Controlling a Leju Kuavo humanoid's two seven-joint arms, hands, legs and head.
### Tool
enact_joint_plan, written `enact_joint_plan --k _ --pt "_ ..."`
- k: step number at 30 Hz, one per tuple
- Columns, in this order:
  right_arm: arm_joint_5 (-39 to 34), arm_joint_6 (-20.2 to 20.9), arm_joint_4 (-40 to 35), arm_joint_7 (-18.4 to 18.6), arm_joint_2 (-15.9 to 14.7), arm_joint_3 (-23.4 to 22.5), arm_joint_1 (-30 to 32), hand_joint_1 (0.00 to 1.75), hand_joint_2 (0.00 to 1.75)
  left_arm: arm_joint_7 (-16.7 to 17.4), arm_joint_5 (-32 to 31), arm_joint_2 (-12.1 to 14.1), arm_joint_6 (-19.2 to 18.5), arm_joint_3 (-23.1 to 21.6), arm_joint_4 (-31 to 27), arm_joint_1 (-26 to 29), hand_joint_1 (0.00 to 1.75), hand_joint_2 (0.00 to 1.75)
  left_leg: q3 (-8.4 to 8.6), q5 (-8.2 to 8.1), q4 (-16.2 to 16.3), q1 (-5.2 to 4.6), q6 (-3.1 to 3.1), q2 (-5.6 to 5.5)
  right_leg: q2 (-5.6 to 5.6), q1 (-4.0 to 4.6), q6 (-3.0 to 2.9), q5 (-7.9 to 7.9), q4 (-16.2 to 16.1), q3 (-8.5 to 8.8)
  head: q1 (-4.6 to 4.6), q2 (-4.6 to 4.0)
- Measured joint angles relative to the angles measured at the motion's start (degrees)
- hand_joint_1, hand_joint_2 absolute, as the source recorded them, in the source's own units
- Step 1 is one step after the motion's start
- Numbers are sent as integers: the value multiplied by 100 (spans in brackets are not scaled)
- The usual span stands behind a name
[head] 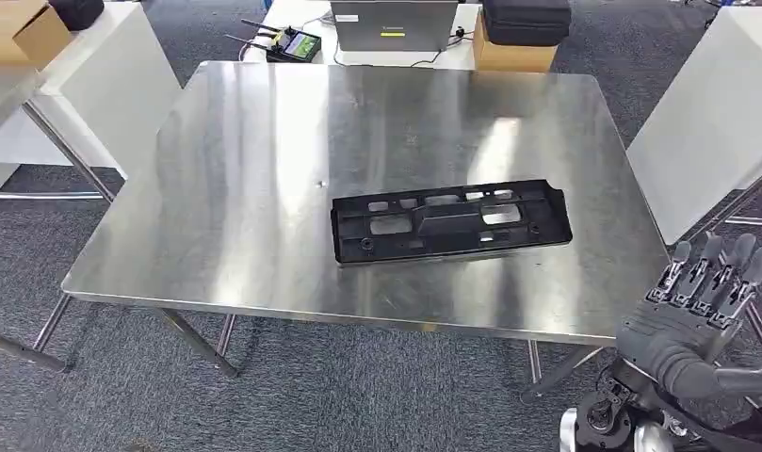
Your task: Take the parts from the cabinet and place them on the table.
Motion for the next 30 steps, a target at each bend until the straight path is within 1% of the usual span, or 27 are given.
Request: enact_joint_plan --k 1,2,3,6,7,8,9,10,11,12,13,14,15,16,17,18,19,21,22,23,24,25,26,27,28,29,30 --pt "17 -4 -6 -20 0 -4 5 0 0 7 -2 0 -13 0 0 -5 0 0 285 205 -496 -19 54 -1 3 12 -11 15 0 3 -4 0" --pt "39 -17 -24 -26 0 -9 19 0 0 15 -2 2 -22 0 0 -26 0 0 505 198 -918 -50 107 -4 2 15 16 33 0 1 0 0" --pt "63 -28 -48 -40 2 -11 35 0 0 22 -2 0 -31 0 0 -42 0 0 529 246 -953 -77 84 0 -1 37 61 64 1 -20 13 0" --pt "101 -68 -52 -66 18 -13 98 0 0 37 -2 4 -31 0 0 -47 0 0 472 298 -986 -153 119 -3 -16 -14 182 143 -16 -37 -9 0" --pt "116 -68 -72 -83 17 -13 123 0 0 37 -2 4 -31 2 0 -47 0 0 479 408 -1108 -86 157 11 -12 41 209 124 27 -80 -9 0" --pt "133 -70 -77 -103 13 -13 140 0 0 39 -4 -9 -35 0 0 -58 0 0 452 468 -1128 -104 161 34 -18 11 199 -20 145 -185 -13 0" --pt "153 -74 -81 -112 11 -13 144 0 0 39 -13 -13 -37 2 0 -66 0 0 387 509 -1127 -101 211 38 -14 17 144 -282 453 -304 33 0" --pt "173 -76 -79 -120 15 -11 167 0 0 42 -13 -13 -31 0 0 -66 0 0 327 549 -1126 -108 224 43 -14 2 114 -544 896 -457 41 0" --pt "188 -79 -79 -120 13 -11 196 0 0 42 -13 -20 -20 2 0 -66 0 0 266 589 -1125 -111 223 51 -14 -14 109 -736 1316 -598 35 0" --pt "203 -83 -76 -120 9 -11 215 0 0 52 -13 -20 18 2 0 -67 0 0 207 627 -1120 -111 215 57 -15 -29 142 -838 1622 -673 43 0" --pt "216 -83 -72 -120 2 -11 223 0 0 70 -13 -33 39 2 0 -66 0 0 155 669 -1118 -111 203 59 -15 -40 197 -823 1697 -635 57 0" --pt "236 -87 -68 -120 -4 -11 222 0 0 81 -22 -39 74 2 0 -71 0 0 100 708 -1112 -107 187 62 -16 -57 275 -717 1478 -443 61 0" --pt "256 -90 -63 -120 -7 -11 222 0 0 94 -37 -59 87 2 0 -79 0 0 66 737 -1111 -102 166 61 -18 -74 344 -568 1054 -154 61 0" --pt "273 -105 -63 -120 -9 -11 221 0 0 101 -39 -74 87 2 0 -86 0 0 46 760 -1108 -95 136 60 -20 -102 398 -422 477 223 59 0" --pt "297 -118 -61 -120 -9 -11 221 0 0 103 -44 -76 85 2 0 -93 0 0 34 779 -1091 -102 105 59 -25 -127 407 -391 -10 529 66 0" --pt "317 -122 -61 -120 -9 -9 215 0 0 103 -44 -76 68 2 0 -98 0 0 -21 798 -1066 -126 74 58 12 -76 355 -399 -177 664 64 0" --pt "337 -127 -61 -123 -9 -9 250 0 0 101 -44 -76 63 2 0 -102 0 0 -22 838 -1067 -127 24 55 23 -55 311 -362 -144 586 55 0" --pt "365 -136 -57 -118 -11 -5 262 0 0 98 -15 -76 11 4 0 -93 0 0 -43 886 -1063 -115 -41 52 27 -27 269 -345 -141 538 52 0" --pt "369 -140 -57 -120 -2 2 259 0 0 88 13 -76 2 2 0 -87 0 0 -69 882 -1041 -103 -67 39 22 -122 185 -293 -188 475 63 0" --pt "378 -144 -57 -120 2 15 252 0 0 77 18 -70 -2 4 0 -86 0 0 -133 731 -936 -72 -92 11 9 -128 135 -255 -188 504 57 0" --pt "380 -162 -57 -120 7 35 255 0 0 68 20 -66 -15 7 0 -79 0 0 -227 462 -682 -66 -114 13 1 -124 48 -223 -191 463 41 0" --pt "389 -173 -55 -120 15 52 257 0 0 59 24 -61 -20 9 0 -77 0 0 -391 131 -225 -59 -145 11 -8 -104 -4 -186 -190 413 24 0" --pt "407 -177 -55 -120 28 68 256 0 0 51 24 -61 -24 13 0 -72 0 0 -544 -115 216 -54 -173 9 -24 -91 -35 -153 -188 363 35 0" --pt "431 -190 -48 -116 33 76 256 0 0 53 24 -61 -26 15 0 -58 0 0 -652 -264 584 -45 -192 9 -30 -73 -47 -112 -186 311 28 0" --pt "459 -206 -39 -105 37 81 258 0 0 53 24 -61 -28 20 0 -42 0 0 -653 -254 736 -30 -197 9 -30 -58 -36 -75 -183 266 28 0" --pt "481 -225 -31 -94 37 85 259 0 0 53 24 -61 -31 20 0 -39 0 0 -535 -127 628 -17 -194 9 -30 -51 -25 -43 -180 225 33 0" --pt "496 -227 -31 -90 37 87 258 0 0 53 28 -61 -33 20 0 -39 0 0 -287 71 283 -8 -186 10 -30 -46 -14 -11 -178 190 26 0"
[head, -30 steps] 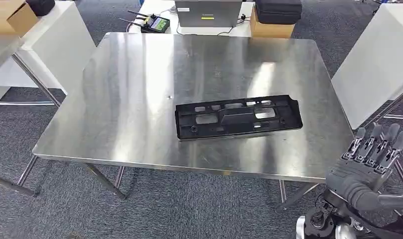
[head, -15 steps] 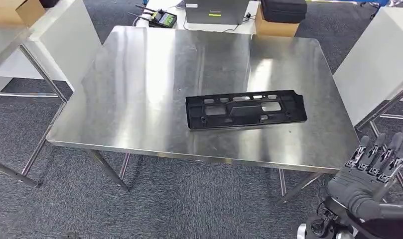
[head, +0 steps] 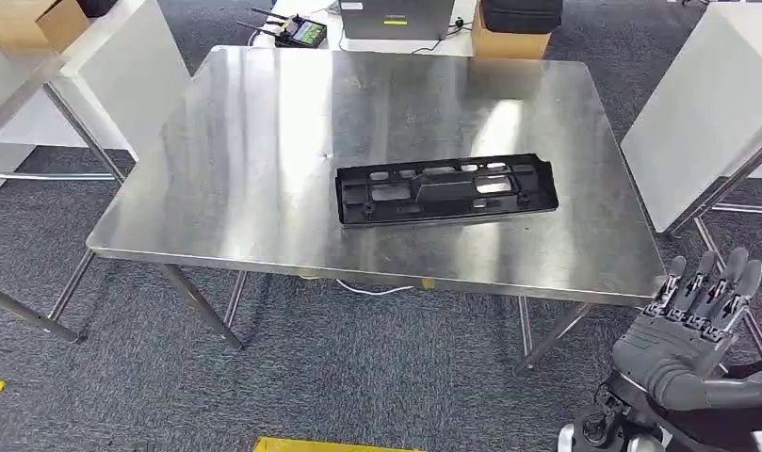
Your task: Take the parts from the cabinet and place them on the table.
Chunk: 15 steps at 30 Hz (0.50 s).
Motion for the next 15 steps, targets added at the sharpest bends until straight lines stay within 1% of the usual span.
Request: enact_joint_plan --k 1,2,3,4,5,6,7,8,9,10,11,12,13,14,15 --pt "17 -2 2 2 0 4 -1 0 0 0 4 0 0 2 0 -1 0 0 352 193 -526 5 15 0 0 1 15 34 0 -23 0 0" --pt "37 -4 0 0 0 15 -4 0 0 0 4 0 0 4 0 -5 0 0 729 295 -1064 6 40 -4 1 1 47 55 1 -31 2 0" --pt "63 -11 2 0 0 28 -4 0 0 0 7 0 0 7 0 -16 0 0 931 226 -1405 -24 62 -19 2 36 87 81 7 -60 -6 0" --pt "85 -17 2 2 0 44 -14 0 0 0 17 0 0 11 0 -14 0 0 896 257 -1400 -38 99 -29 -2 32 139 120 5 -67 22 0" --pt "107 -37 4 2 0 70 -22 0 0 0 26 0 -2 15 0 -5 0 0 859 263 -1412 -65 119 -29 -5 30 167 155 6 -80 13 0" --pt "120 -68 11 4 0 94 -25 0 0 0 39 2 -2 20 0 0 0 0 840 287 -1405 -92 156 -28 -6 4 211 189 -6 -90 9 0" --pt "144 -72 22 4 -2 105 -24 0 0 0 41 4 0 20 0 2 0 0 819 353 -1455 -103 230 -19 -2 18 270 230 -21 -105 13 0" --pt "173 -96 33 4 -9 105 -38 0 0 0 41 2 4 22 0 -6 0 0 797 442 -1499 -62 300 18 -9 14 264 133 86 -163 18 0" --pt "199 -131 44 20 -15 107 -42 0 0 2 35 2 13 20 0 -10 0 0 726 488 -1504 -79 343 15 -1 25 219 -92 281 -299 15 0" --pt "243 -182 61 42 -20 120 -45 0 0 18 13 4 28 20 0 -8 0 0 661 538 -1499 -84 390 19 0 16 158 -389 680 -448 57 2" --pt "276 -203 85 79 -22 138 -44 0 0 17 -2 7 46 20 0 -1 0 0 591 589 -1497 -97 397 24 1 15 131 -641 1138 -598 68 0" --pt "316 -238 126 105 -35 155 -44 0 0 17 -2 11 55 20 0 2 0 0 505 643 -1492 -114 405 29 0 8 137 -830 1610 -736 59 0" --pt "350 -269 164 133 -53 173 -45 0 0 17 -2 11 55 20 0 6 0 0 437 696 -1489 -124 401 30 0 5 176 -857 1834 -755 74 0" --pt "391 -302 212 157 -63 197 -46 0 0 15 -2 11 55 20 0 9 0 0 373 739 -1487 -125 397 29 0 5 222 -790 1773 -647 70 0" --pt "433 -326 251 182 -70 221 -50 0 0 15 -2 11 52 20 0 10 0 0 321 782 -1482 -127 386 26 0 7 280 -637 1463 -403 72 0"
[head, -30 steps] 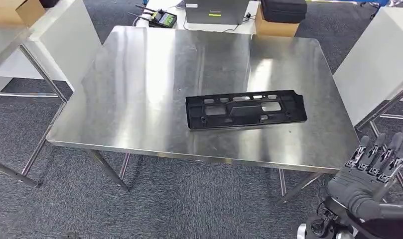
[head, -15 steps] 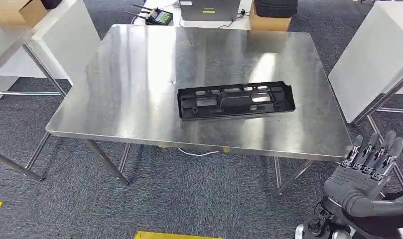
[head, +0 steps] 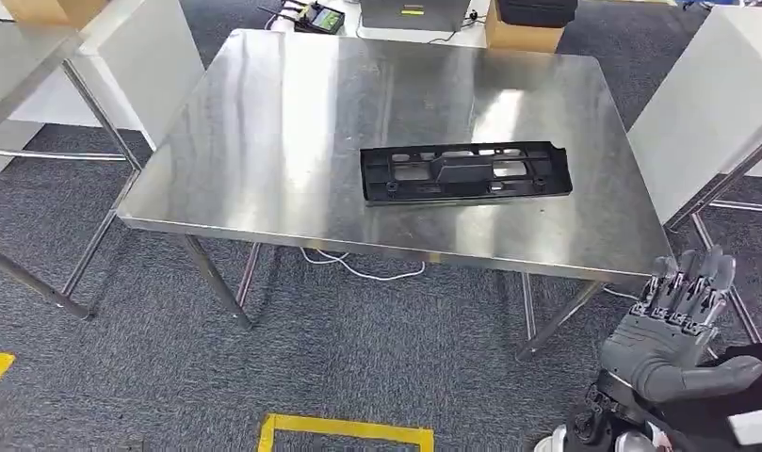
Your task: Take the parts from the cabinet and place them on the table.
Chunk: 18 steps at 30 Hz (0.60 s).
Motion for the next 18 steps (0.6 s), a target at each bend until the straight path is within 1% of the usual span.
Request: enact_joint_plan --k 1,2,3,4,5,6,7,8,9,10,11,12,13,14,15,16,17,18 --pt "33 -44 31 11 -18 31 -12 0 0 -2 0 0 0 0 0 0 0 0 -39 37 4 0 -15 -2 -1 -1 41 161 -477 318 0 0" --pt "65 -65 63 17 -30 59 -33 0 0 -4 0 0 0 0 0 0 0 0 -68 68 12 0 -39 -6 -3 -1 50 272 -1031 681 2 0" --pt "101 -103 90 28 -39 74 -63 0 0 -11 0 0 0 0 0 2 0 0 -96 94 24 -15 -70 -6 -1 10 7 211 -1514 983 0 0" --pt "133 -144 122 44 -41 109 -79 0 0 -17 0 0 0 0 0 -2 0 0 -124 145 35 -31 -110 -2 1 66 -33 229 -1611 1064 -17 0" --pt "153 -164 144 48 -50 122 -75 0 0 -20 0 0 0 0 0 -2 0 0 -128 171 43 -33 -138 -2 1 67 -57 247 -1620 969 -4 0" --pt "172 -175 181 80 -67 133 -81 0 0 -20 0 2 0 2 0 -1 0 0 -138 199 50 -32 -162 -2 3 72 -75 261 -1593 930 -9 0" --pt "197 -190 210 107 -92 151 -80 0 0 -22 4 4 0 2 0 3 0 0 -143 222 51 -34 -187 -7 1 59 -120 289 -1604 914 -11 0" --pt "223 -216 258 133 -105 183 -91 0 0 -24 4 4 0 9 0 5 0 0 -182 167 111 -1 -212 -18 -11 -74 -206 345 -1631 887 -7 0" --pt "271 -243 295 184 -118 219 -103 0 0 -24 4 4 -2 13 0 8 0 0 -257 -66 268 9 -243 -37 -19 -41 -252 386 -1628 866 -18 0" --pt "319 -273 348 245 -129 256 -102 0 0 -24 4 4 -2 22 0 7 0 0 -376 -441 636 32 -280 -37 -36 -30 -325 435 -1628 804 -28 0" --pt "352 -282 408 277 -149 282 -102 0 0 -24 4 7 -2 46 0 7 0 0 -524 -764 1103 47 -314 -38 -38 -15 -344 489 -1626 776 -30 0" --pt "363 -284 455 304 -166 304 -101 0 0 -26 7 9 -2 61 0 8 0 0 -658 -977 1538 61 -342 -39 -38 -3 -343 540 -1618 714 -31 0" --pt "367 -286 498 315 -177 317 -96 0 0 -26 7 9 -2 61 0 10 0 0 -729 -1037 1846 79 -363 -38 -38 0 -326 582 -1607 644 -31 0" --pt "369 -286 529 317 -186 323 -91 0 0 -26 7 7 -2 61 0 12 0 0 -683 -969 1898 95 -372 -38 -37 0 -312 622 -1592 584 -33 0" --pt "369 -288 562 317 -195 330 -90 0 0 -26 7 7 -2 61 0 12 0 0 -485 -789 1671 121 -382 -37 -37 -2 -292 653 -1573 525 -33 0" --pt "374 -288 586 317 -205 339 -91 0 0 -26 7 9 -2 61 0 9 0 0 -171 -582 1229 143 -391 -36 -37 -7 -263 673 -1545 479 -33 0" --pt "402 -295 605 332 -219 352 -94 0 0 -26 7 11 -2 61 0 7 0 0 203 -423 667 171 -397 -35 -37 -15 -244 684 -1508 444 -35 0" --pt "463 -321 618 391 -229 361 -101 0 0 -26 7 9 -2 61 0 3 0 0 457 -502 228 190 -404 -46 -40 -3 -225 695 -1476 423 -37 0"
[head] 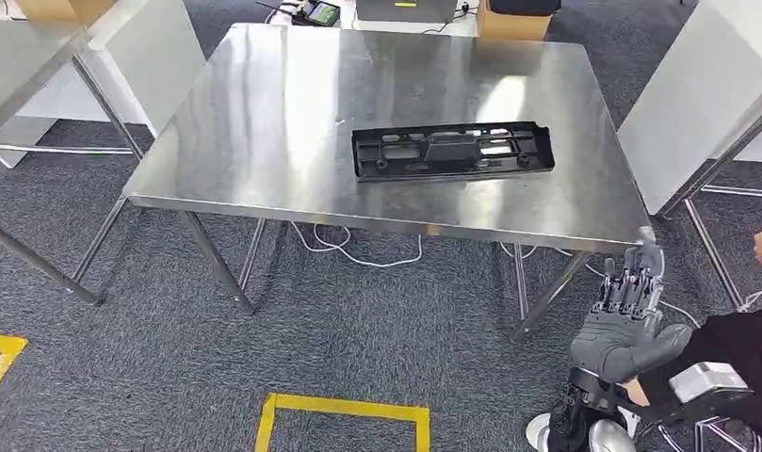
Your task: Take the parts from the cabinet and place them on the table.
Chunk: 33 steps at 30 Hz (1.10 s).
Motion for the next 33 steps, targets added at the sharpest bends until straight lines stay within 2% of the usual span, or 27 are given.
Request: enact_joint_plan --k 1,2,3,4,5,6,7,9,10,11,12,14,15,16,18,20,21,22,23,24,25,26,27,29,30,31,33 --pt "76 -35 28 100 -17 11 -6 0 0 0 0 2 -6 2 0 -2 0 0 64 3 -83 -46 34 -24 3 32 38 24 16 -47 -2 0" --pt "152 -35 72 204 -42 35 -19 0 0 0 2 4 -13 4 0 2 0 0 14 29 -70 -55 79 -26 3 41 94 62 17 -54 33 0" --pt "241 -40 165 295 -70 78 -24 0 0 2 39 4 -37 11 0 2 0 0 -28 38 -69 -81 110 -25 3 31 147 99 20 -76 13 0" --pt "296 -53 267 350 -94 101 -22 0 0 2 66 9 -59 26 0 3 0 0 -49 76 -77 -111 167 -23 3 11 204 147 -6 -82 39 0" --pt "380 -79 403 387 -127 105 -28 0 0 7 111 11 -92 39 0 -3 0 0 -107 166 -147 -83 270 4 14 48 229 140 22 -145 33 0" --pt "480 -116 554 438 -175 107 -45 0 0 9 131 11 -122 50 0 -25 0 0 -158 236 -144 -103 317 19 23 10 206 -3 157 -257 22 2" --pt "555 -143 709 512 -195 116 -59 0 0 9 160 13 -153 57 -4 -30 0 0 -243 291 -144 -115 385 18 25 13 143 -273 428 -390 67 0" --pt "696 -197 1072 604 -274 120 -108 0 0 11 171 31 -181 81 -11 -29 0 0 -401 405 -141 -147 413 30 26 12 49 -822 1317 -663 74 0" --pt "786 -265 1299 659 -315 120 -146 0 0 15 171 44 -186 83 -13 -30 0 0 -484 467 -138 -163 420 34 28 14 62 -941 1691 -746 83 0" --pt "901 -362 1579 717 -354 120 -166 0 0 31 179 46 -186 83 -13 -30 0 0 -563 527 -137 -181 423 34 29 15 97 -914 1833 -715 79 0" --pt "1011 -460 1787 766 -381 118 -187 0 0 39 186 50 -188 85 -13 -30 0 0 -635 580 -132 -188 423 33 30 19 139 -800 1724 -567 81 0" --pt "1396 -797 2365 811 -415 118 -283 0 0 50 205 52 -205 90 -13 -29 0 0 -750 685 -128 -189 394 32 29 54 195 -496 912 27 79 0" --pt "1847 -1237 2701 719 -429 120 -375 0 0 50 214 52 -214 94 -13 -32 0 0 -779 734 -125 -186 370 33 27 75 163 -456 354 421 85 0" --pt "2318 -1796 3134 503 -431 118 -518 0 0 46 214 50 -223 100 -13 -32 0 0 -817 774 -119 -216 330 39 28 127 105 -575 -155 757 87 0" --pt "2742 -2445 4037 105 -453 76 -809 0 0 26 212 50 -223 116 -13 -36 0 0 -811 880 -142 -205 271 79 37 160 69 -538 -189 631 66 0" --pt "2759 -2492 5139 145 -483 -37 -1046 0 0 7 212 55 -221 125 -13 -37 0 0 -827 952 -150 -190 203 76 32 148 -21 -449 -211 609 48 0" --pt "2750 -2424 5582 169 -483 -85 -1100 0 0 2 205 59 -223 129 -13 -37 0 0 -903 787 -31 -153 195 42 -6 44 -49 -386 -220 592 46 0" --pt "2741 -2277 6029 268 -490 -129 -1170 0 0 -2 203 59 -225 129 -11 -24 0 0 -965 462 199 -141 172 39 -4 56 -128 -335 -221 532 42 0" --pt "2735 -2093 6419 376 -503 -168 -1240 0 0 -4 203 61 -225 131 -13 -20 0 0 -1078 75 602 -127 136 27 -23 67 -173 -284 -219 473 26 0" --pt "2737 -1978 6711 449 -507 -182 -1254 0 0 -4 195 74 -227 131 -13 -24 0 0 -1199 -213 1047 -124 101 22 -26 77 -181 -231 -216 419 31 0" --pt "2739 -1884 6910 545 -516 -201 -1255 0 0 -4 184 74 -227 131 -13 -23 0 0 -1287 -380 1436 -112 63 23 -40 79 -173 -181 -212 381 28 0" --pt "2748 -1757 7203 659 -527 -221 -1262 0 0 -4 173 76 -227 131 -11 -20 0 0 -1286 -365 1667 -86 32 22 -44 78 -160 -119 -200 309 28 0" --pt "2752 -1616 7476 797 -544 -238 -1261 0 0 -2 164 77 -229 131 -11 -21 0 0 -1166 -203 1622 -55 8 24 -43 72 -126 -78 -186 230 24 0" --pt "2757 -1256 7841 1182 -577 -276 -1259 0 0 11 120 76 -234 131 -11 -31 0 0 -585 147 886 5 -32 28 -40 36 -86 -30 -105 99 26 0" --pt "2770 -1077 8005 1394 -601 -302 -1250 0 0 24 87 74 -234 129 -11 -43 0 0 -225 205 381 33 -52 25 -39 33 -77 -26 -39 52 20 0" --pt "2785 -935 8145 1555 -621 -310 -1217 0 0 39 70 74 -234 120 -11 -72 0 0 -4 31 67 12 -59 -13 -39 49 -51 -14 6 -23 13 0" --pt "2811 -815 8402 1730 -625 -313 -1151 0 0 50 48 74 -227 118 -11 -86 0 0 -58 20 -30 -36 13 -29 -47 70 40 47 41 -73 28 0"
